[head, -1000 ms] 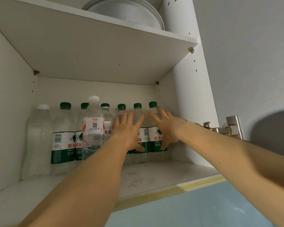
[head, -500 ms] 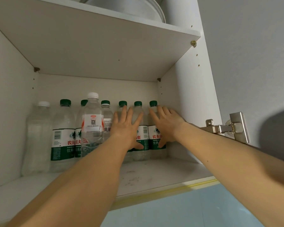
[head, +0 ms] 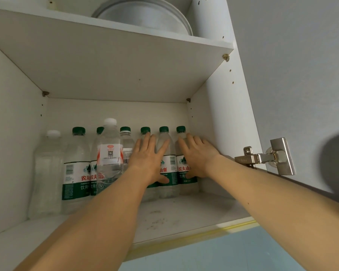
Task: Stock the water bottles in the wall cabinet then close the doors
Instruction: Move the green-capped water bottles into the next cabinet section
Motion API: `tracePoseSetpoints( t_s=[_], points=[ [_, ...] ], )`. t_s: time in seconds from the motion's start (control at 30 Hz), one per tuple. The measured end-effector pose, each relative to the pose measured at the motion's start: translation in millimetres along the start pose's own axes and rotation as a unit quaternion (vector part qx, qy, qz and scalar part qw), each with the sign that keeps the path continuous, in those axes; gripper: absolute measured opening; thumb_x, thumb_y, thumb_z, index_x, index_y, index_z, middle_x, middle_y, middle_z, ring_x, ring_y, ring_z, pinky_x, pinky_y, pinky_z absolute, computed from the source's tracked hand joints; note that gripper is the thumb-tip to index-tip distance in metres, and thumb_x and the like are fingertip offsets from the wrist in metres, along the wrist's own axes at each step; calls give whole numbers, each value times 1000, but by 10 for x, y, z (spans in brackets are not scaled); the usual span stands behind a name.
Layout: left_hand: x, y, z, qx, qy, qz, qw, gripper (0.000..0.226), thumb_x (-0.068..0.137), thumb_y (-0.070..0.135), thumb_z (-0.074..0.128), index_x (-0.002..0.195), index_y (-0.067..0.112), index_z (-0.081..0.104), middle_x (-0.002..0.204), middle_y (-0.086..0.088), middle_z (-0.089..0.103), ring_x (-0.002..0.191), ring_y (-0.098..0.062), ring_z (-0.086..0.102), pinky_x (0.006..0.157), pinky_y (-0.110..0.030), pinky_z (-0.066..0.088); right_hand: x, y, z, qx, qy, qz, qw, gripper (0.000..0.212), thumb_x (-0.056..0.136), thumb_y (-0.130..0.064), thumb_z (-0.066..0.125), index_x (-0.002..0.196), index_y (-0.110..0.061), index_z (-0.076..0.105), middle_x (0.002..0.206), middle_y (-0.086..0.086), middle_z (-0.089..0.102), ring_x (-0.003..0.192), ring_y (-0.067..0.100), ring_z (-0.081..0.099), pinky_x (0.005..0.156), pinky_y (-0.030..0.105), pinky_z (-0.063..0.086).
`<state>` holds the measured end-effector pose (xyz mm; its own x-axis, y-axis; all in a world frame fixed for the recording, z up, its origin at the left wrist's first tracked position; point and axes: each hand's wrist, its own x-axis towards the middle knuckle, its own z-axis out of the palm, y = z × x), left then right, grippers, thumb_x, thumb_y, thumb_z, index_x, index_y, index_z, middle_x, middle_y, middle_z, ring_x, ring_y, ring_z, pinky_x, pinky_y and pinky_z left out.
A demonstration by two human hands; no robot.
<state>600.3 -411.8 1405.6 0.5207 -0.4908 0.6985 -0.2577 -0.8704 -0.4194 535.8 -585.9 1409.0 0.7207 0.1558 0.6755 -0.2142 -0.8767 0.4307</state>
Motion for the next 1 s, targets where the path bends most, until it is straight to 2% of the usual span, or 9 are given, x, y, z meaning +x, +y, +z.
tracePoseSetpoints(
  t_s=[0.13,0.27,0.43,0.6,0.7,0.8,0.87,0.93,1.0],
  points=[
    [-34,11,-53,-33,25,13,999,127,72,66,78,160,23,-1,165,-20,4,154,-40,-5,125,-52,2,-102,-12,-53,37,-8,9,999,99,84,-34,77,156,-13,12,152,20,31,136,37,38,111,47,40],
    [-109,-17,-217,-95,46,25,994,106,80,51,79,157,22,13,161,-17,19,151,-37,15,123,-47,15,-213,-63,-219,46,-34,6,998,93,84,-21,74,156,-14,15,152,18,29,135,38,35,109,47,41],
    [-283,-143,-782,-128,57,24,990,85,89,40,71,157,21,23,161,-11,26,147,-33,28,118,-46,30,-261,-180,-528,82,-15,-15,996,73,88,-25,69,150,-17,29,150,16,30,136,38,32,109,48,39],
    [-865,-321,-1453,-35,160,107,981,51,95,37,61,141,17,51,131,-6,59,120,-24,56,104,-39,45,-244,-439,-822,173,35,-58,983,69,91,-34,66,149,-20,32,147,11,36,136,34,33,108,47,40],
    [-1320,-539,-1734,-15,192,106,976,47,95,38,59,137,16,55,125,-5,61,111,-23,59,95,-37,48,-206,-623,-965,257,27,-72,963,72,93,-40,65,154,-21,30,151,10,37,140,32,32,108,50,41],
    [-1727,-829,-1916,13,187,73,980,48,96,40,54,138,15,53,126,-4,59,113,-22,56,97,-40,49,-149,-845,-1057,342,8,-81,936,75,93,-41,67,155,-21,31,151,8,42,137,30,42,110,49,43],
    [-1966,-1035,-1980,35,185,44,981,48,97,41,51,137,15,54,126,-5,58,115,-23,54,101,-42,47,-79,-1011,-1083,390,-6,-76,918,73,93,-38,68,153,-18,33,144,8,52,125,26,54,102,42,49],
    [-2177,-1225,-1993,49,190,24,980,48,97,41,49,134,13,56,124,-7,58,116,-25,53,102,-42,44,5,-1169,-1082,445,-23,-48,894,73,94,-35,68,151,-12,29,133,9,60,103,19,63,79,28,54],
    [-2344,-1400,-1952,61,202,4,977,48,96,42,45,131,11,58,125,-8,57,120,-27,51,105,-43,41,68,-1313,-1067,503,-38,-3,863,79,92,-35,70,152,-16,22,121,6,58,86,14,63,59,25,57]
  ],
)
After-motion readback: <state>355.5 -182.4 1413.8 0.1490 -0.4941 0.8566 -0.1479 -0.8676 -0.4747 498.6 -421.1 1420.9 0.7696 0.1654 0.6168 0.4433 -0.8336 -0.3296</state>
